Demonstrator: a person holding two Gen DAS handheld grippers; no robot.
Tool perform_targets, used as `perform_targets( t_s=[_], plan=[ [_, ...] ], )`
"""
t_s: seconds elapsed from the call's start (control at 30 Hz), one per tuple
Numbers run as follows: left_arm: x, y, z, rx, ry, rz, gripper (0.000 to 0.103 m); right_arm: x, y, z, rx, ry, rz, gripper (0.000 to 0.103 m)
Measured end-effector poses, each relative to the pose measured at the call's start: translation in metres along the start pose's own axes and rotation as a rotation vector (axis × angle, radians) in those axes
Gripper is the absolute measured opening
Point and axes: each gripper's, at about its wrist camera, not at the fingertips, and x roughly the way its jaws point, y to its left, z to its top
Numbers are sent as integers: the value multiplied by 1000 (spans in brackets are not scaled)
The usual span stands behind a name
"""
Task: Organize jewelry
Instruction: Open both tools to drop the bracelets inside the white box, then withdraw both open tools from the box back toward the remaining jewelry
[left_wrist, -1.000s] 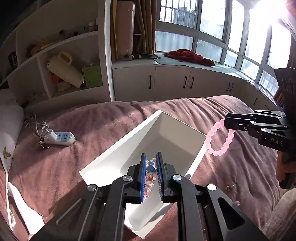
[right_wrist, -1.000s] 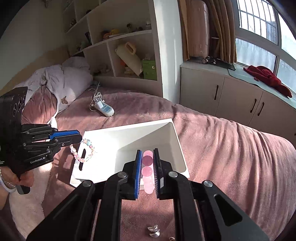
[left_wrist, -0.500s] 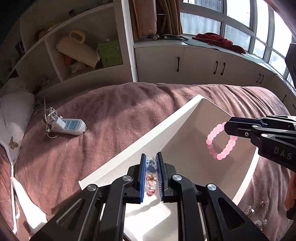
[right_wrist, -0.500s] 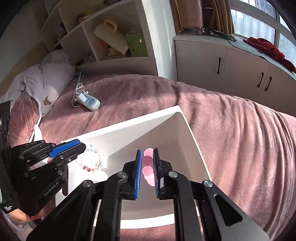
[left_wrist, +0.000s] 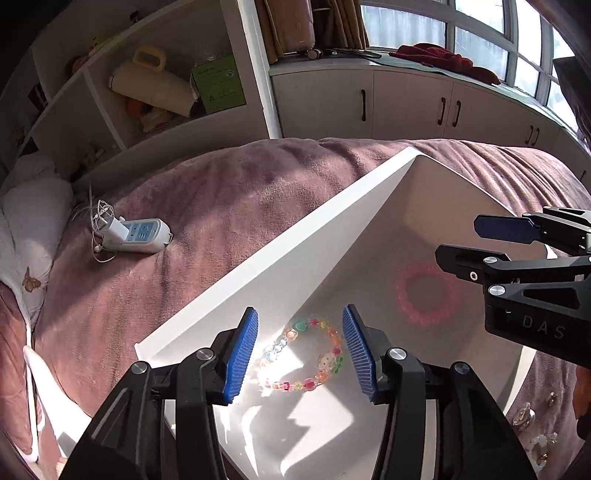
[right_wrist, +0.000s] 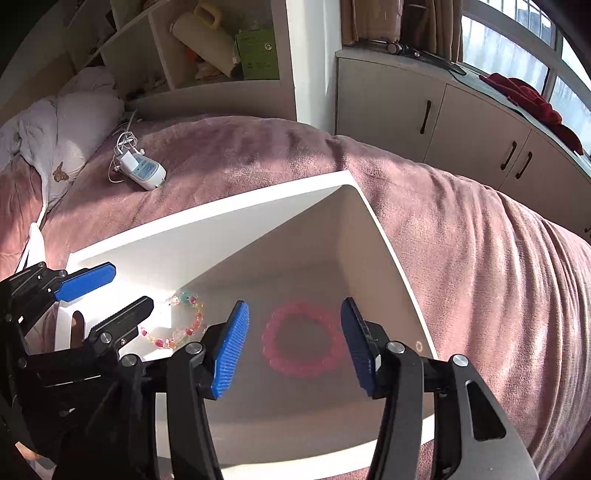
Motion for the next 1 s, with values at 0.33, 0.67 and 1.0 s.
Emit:
perform_targets(
  t_s=[0.33,0.67,1.0],
  plan=[
    [-58,9,0,25,-146,66,85,-55,4,5,-69,-129,-11,55],
    [-152,9,-50,13,-350,-18,97,-174,15,-49,-187,-403,-38,83],
    [-193,-47,-122,149,-440,-132,98,-237,-14,-143,-141,-457,-53,89]
  ],
)
